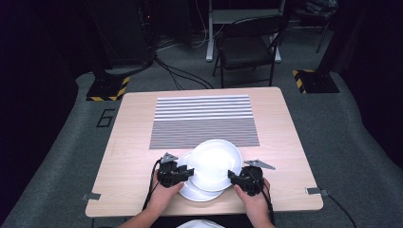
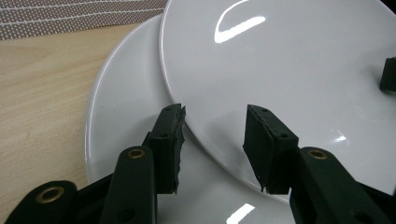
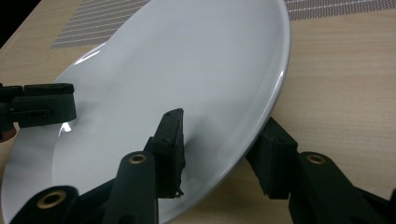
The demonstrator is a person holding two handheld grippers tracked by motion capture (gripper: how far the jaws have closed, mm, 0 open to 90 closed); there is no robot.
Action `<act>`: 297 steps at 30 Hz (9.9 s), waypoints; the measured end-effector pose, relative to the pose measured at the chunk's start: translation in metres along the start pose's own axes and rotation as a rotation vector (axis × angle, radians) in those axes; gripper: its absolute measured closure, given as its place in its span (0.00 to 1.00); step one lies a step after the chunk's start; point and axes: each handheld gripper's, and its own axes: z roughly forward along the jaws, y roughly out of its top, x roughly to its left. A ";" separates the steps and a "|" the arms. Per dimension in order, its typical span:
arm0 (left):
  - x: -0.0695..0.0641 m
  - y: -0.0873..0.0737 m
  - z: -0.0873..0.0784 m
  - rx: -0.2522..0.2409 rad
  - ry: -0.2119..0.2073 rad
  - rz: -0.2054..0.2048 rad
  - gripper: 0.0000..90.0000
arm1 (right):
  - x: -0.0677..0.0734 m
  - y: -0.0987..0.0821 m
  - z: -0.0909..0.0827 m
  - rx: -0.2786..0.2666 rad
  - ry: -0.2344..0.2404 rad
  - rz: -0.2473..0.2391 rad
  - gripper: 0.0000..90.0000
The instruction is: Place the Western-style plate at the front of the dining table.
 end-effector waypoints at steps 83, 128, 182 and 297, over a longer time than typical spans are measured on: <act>-0.014 0.000 0.005 -0.034 -0.074 -0.090 0.60 | -0.017 -0.008 -0.008 -0.011 -0.021 0.091 0.66; -0.008 0.022 -0.021 -0.088 -0.045 -0.049 0.61 | 0.002 0.011 -0.014 -0.053 0.015 0.035 0.66; 0.012 0.046 -0.034 -0.125 -0.028 -0.095 0.61 | 0.020 0.045 -0.001 -0.073 0.042 0.000 0.65; 0.055 0.132 -0.020 -0.196 0.038 -0.133 0.63 | 0.032 0.136 0.047 -0.126 0.032 -0.020 0.65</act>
